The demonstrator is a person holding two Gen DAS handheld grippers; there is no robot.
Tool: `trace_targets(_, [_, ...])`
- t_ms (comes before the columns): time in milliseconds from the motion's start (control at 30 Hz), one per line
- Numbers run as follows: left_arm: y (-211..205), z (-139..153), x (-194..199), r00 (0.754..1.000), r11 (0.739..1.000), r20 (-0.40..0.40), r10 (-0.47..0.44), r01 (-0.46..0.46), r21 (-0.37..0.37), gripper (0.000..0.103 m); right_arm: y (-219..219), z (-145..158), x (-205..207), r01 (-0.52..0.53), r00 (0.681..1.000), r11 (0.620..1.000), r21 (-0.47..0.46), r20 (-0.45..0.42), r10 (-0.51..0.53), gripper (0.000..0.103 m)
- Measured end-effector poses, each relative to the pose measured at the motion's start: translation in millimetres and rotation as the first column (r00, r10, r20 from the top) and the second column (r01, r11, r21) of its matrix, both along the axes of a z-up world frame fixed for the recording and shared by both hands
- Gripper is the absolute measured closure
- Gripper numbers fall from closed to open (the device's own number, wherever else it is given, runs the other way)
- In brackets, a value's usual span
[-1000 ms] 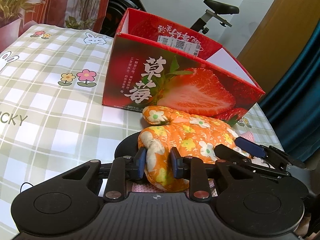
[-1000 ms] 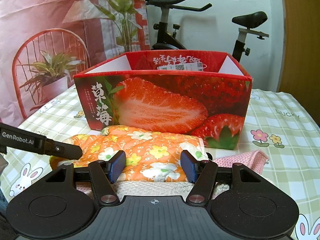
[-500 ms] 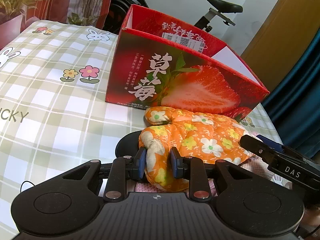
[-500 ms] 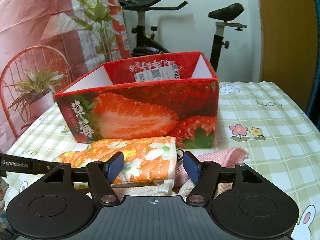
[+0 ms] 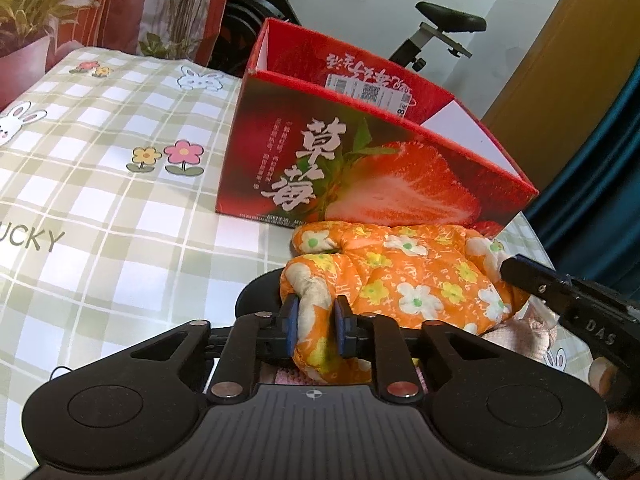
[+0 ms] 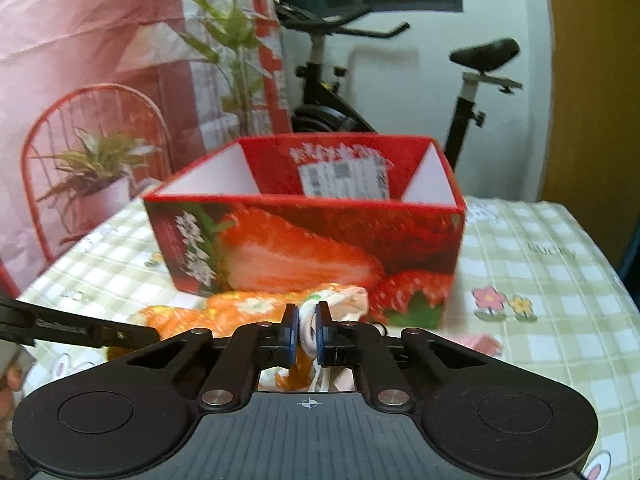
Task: Organize soft objects
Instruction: 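Carry the orange cloth into the red box and open the left gripper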
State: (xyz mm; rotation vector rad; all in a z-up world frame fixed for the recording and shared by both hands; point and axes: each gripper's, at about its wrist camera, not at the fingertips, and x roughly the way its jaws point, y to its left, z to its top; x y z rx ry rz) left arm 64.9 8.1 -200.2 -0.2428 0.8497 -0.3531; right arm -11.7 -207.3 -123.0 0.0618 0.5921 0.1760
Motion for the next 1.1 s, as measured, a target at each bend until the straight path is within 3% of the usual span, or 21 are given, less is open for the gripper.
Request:
trace_targets(367, [15.5,41.0,-15.7,0.988,0.999,0.151,0.029,-0.024,-0.034,0.089,-1.0,63.2,-8.7,-0.096,0.979,0.994,0.043,0.185,0.086,0.097])
trace_targets(667, [25.5,92.0,-22.6,0.953,0.997,0.298,0.055,-0.035,-0.069,0.089,-4.3,109.6,-9.2,-0.136,0.946,0.99,0.044,0.302,0.116,0.097])
trace_targets(900, [18.9,129.1,-1.0,0.923,0.998,0.38,0.062,-0.049,-0.043,0.089,-12.7,133.1,14.9,-0.143,0.93,0.989,0.037,0.346,0.122,0.097])
trace_targets(1100, [-1.1,142.1,38.6,0.912,0.998,0.408,0.028,-0.05,0.041,0.089,-21.6,135.6,64.8,-0.113,0.939,0.993,0.018,0.329,0.101,0.097])
